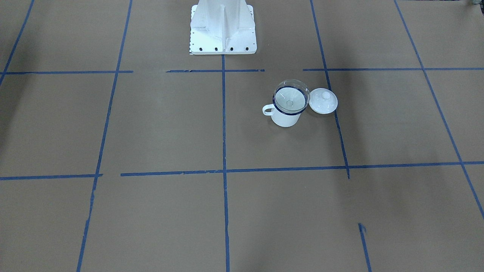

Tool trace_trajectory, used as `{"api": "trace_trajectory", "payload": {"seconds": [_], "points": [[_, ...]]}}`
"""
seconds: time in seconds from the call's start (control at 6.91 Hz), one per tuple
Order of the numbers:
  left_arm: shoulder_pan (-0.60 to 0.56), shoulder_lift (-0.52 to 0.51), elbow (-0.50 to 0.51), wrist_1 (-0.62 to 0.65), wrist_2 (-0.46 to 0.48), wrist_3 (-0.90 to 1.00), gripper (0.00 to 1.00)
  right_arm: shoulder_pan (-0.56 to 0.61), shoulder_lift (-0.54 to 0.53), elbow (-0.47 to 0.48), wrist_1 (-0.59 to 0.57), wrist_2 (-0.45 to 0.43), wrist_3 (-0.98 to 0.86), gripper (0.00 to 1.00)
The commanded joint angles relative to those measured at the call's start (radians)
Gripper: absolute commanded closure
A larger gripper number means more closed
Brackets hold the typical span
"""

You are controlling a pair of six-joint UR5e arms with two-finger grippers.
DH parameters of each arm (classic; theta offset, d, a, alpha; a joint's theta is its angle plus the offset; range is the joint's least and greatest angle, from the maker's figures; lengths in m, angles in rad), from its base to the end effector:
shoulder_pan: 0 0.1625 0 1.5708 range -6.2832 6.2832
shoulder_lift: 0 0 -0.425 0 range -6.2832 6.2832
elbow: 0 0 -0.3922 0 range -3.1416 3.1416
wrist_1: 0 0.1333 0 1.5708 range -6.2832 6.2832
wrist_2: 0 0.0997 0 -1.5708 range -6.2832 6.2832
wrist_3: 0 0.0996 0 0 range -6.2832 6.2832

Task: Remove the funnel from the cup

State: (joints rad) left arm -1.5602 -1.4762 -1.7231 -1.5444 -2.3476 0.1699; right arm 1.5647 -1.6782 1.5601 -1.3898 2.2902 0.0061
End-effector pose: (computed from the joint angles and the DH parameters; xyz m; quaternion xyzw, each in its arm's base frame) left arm -0.0587 -0.4539 0.6309 0.0446 0.3763 0.0893 0.9211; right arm 0.0649 -0.4485 0.6998 0.0273 -0.3520 -0.0111 0.9355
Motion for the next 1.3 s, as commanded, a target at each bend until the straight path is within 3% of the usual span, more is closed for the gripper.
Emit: {"api": "trace_trajectory", "payload": {"seconds": [0.0, 0.14, 0.43, 0.58, 0.72, 0.87, 1.01, 1.16], "points": [[0.003, -0.007, -0.021, -0.002, -0.001, 0.000, 0.00, 0.000, 0.000, 0.000, 0.000, 0.000, 0.000, 0.00], [0.009, -0.016, -0.038, -0.006, -0.008, -0.003, 0.00, 0.000, 0.000, 0.000, 0.000, 0.000, 0.000, 0.00], [0.009, -0.151, -0.072, -0.039, -0.005, -0.004, 0.00, 0.000, 0.000, 0.000, 0.000, 0.000, 0.000, 0.00], [0.009, -0.208, -0.052, -0.130, -0.009, -0.006, 0.00, 0.000, 0.000, 0.000, 0.000, 0.000, 0.000, 0.00], [0.009, -0.228, -0.061, -0.216, -0.015, -0.107, 0.00, 0.000, 0.000, 0.000, 0.000, 0.000, 0.000, 0.00], [0.052, -0.261, -0.090, -0.252, -0.013, -0.396, 0.00, 0.000, 0.000, 0.000, 0.000, 0.000, 0.000, 0.00], [0.137, -0.272, -0.113, -0.317, -0.001, -0.597, 0.00, 0.000, 0.000, 0.000, 0.000, 0.000, 0.000, 0.00], [0.290, -0.315, -0.148, -0.394, 0.011, -0.675, 0.00, 0.000, 0.000, 0.000, 0.000, 0.000, 0.000, 0.00]]}}
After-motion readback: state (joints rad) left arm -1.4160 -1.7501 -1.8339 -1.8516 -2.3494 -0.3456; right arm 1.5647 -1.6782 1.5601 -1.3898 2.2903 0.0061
